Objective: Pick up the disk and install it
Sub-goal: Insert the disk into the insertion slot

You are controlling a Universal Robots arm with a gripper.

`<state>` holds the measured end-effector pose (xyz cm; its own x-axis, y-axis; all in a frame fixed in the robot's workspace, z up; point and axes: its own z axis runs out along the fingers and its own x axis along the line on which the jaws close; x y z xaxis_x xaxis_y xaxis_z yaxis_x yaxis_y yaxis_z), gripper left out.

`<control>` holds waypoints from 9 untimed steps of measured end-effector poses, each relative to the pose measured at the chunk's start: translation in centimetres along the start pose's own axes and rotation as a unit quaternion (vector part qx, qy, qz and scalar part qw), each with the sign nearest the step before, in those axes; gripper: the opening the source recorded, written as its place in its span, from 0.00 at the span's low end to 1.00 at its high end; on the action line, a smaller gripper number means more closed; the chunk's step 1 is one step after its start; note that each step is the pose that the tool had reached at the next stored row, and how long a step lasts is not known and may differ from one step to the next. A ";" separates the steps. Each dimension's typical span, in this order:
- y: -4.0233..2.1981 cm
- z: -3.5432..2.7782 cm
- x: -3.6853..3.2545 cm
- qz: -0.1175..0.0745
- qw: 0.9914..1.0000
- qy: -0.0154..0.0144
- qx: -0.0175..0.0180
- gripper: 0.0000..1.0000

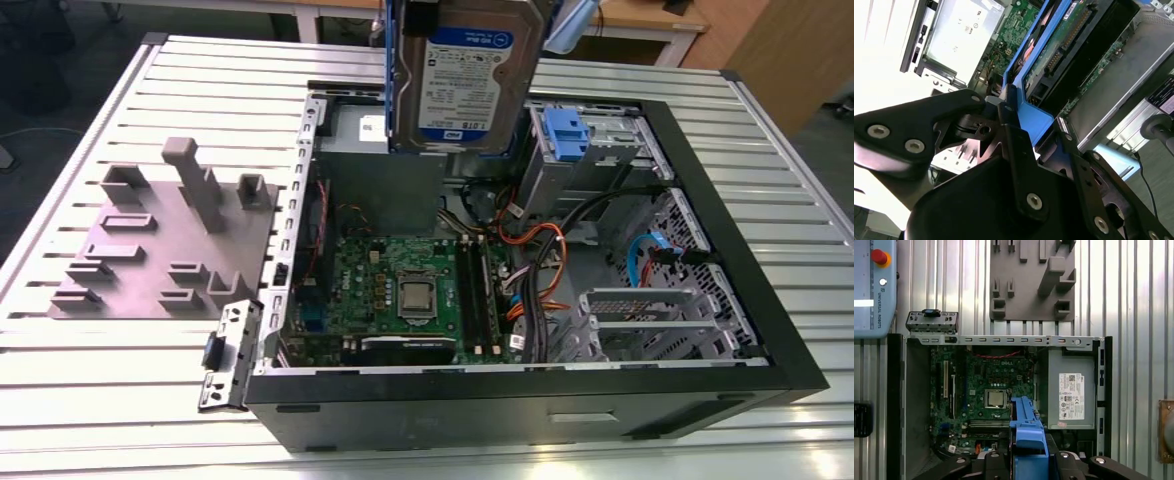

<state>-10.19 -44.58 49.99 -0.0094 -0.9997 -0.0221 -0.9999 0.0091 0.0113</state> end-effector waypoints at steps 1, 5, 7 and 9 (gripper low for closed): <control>0.00 0.01 0.15 0.000 1.000 0.000 0.000 0.36; -0.01 0.04 0.67 0.000 1.000 0.000 0.000 0.36; -0.03 0.11 0.74 0.000 1.000 0.000 0.000 0.36; -0.18 0.17 0.77 0.000 1.000 0.000 0.000 0.36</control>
<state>-10.02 -45.34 49.80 -0.0094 -0.9997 -0.0220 -0.9999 0.0091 0.0114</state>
